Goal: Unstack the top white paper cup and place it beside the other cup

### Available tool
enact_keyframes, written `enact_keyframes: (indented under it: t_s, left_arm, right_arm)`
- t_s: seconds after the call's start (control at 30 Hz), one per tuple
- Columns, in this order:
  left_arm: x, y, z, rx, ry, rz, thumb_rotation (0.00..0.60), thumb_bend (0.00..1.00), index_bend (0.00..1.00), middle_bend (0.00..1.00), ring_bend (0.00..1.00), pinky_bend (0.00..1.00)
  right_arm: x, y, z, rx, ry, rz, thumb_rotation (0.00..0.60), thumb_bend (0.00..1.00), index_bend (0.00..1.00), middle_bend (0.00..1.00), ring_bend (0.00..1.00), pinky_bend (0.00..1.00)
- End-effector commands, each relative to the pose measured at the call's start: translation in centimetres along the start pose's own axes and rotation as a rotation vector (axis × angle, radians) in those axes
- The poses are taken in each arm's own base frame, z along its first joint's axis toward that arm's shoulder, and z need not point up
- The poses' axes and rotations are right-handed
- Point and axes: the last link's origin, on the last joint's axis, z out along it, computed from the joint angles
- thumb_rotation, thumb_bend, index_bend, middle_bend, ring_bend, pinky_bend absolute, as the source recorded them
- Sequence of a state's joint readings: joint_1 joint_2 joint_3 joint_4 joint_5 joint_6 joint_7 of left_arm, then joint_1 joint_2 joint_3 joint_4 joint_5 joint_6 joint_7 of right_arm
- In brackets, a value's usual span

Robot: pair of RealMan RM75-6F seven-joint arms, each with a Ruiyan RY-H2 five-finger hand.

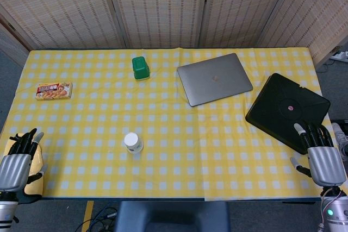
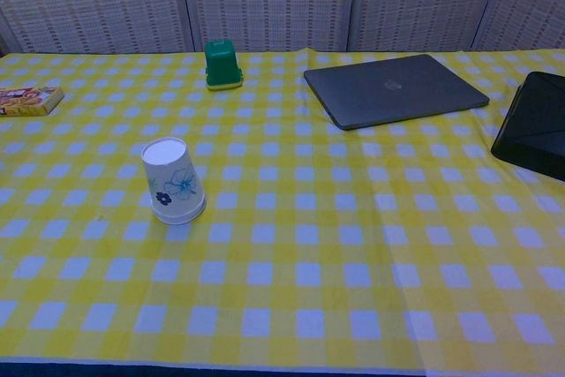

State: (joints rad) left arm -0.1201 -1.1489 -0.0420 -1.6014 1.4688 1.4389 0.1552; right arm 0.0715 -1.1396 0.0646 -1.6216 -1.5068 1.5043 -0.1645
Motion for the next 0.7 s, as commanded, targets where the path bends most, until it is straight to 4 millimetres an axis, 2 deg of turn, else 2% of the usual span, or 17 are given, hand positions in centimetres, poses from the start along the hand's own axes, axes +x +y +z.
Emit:
enact_keyframes:
  t_s: [0.03, 0.33, 0.57, 0.7]
  left_arm:
    - [0.0, 0.0, 0.0, -0.001, -0.002, 0.001, 0.600, 0.32, 0.04, 0.00, 0.00, 0.18]
    - [0.1, 0.4, 0.8, -0.031, -0.021, -0.027, 0.600, 0.32, 0.04, 0.00, 0.00, 0.18]
    - [2.0, 1.8, 4.1, -0.111, -0.018, 0.026, 0.600, 0.32, 0.04, 0.00, 0.00, 0.18]
    - [4.0, 4.2, 6.5, -0.194, -0.054, 0.032, 0.600, 0.32, 0.06, 0.00, 0.00, 0.18]
  right_arm:
    - [0.0, 0.0, -0.1, 0.000, 0.003, 0.002, 0.600, 0.22, 0.06, 0.00, 0.00, 0.00]
    - [0.0, 0.2, 0.1, -0.014, -0.002, 0.000, 0.600, 0.22, 0.06, 0.00, 0.00, 0.00]
    - [0.3, 0.4, 0.4, -0.063, 0.066, -0.027, 0.600, 0.22, 0.06, 0.00, 0.00, 0.00]
    - [0.5, 0.4, 0.4, -0.052, 0.059, -0.018, 0.600, 0.22, 0.06, 0.00, 0.00, 0.00]
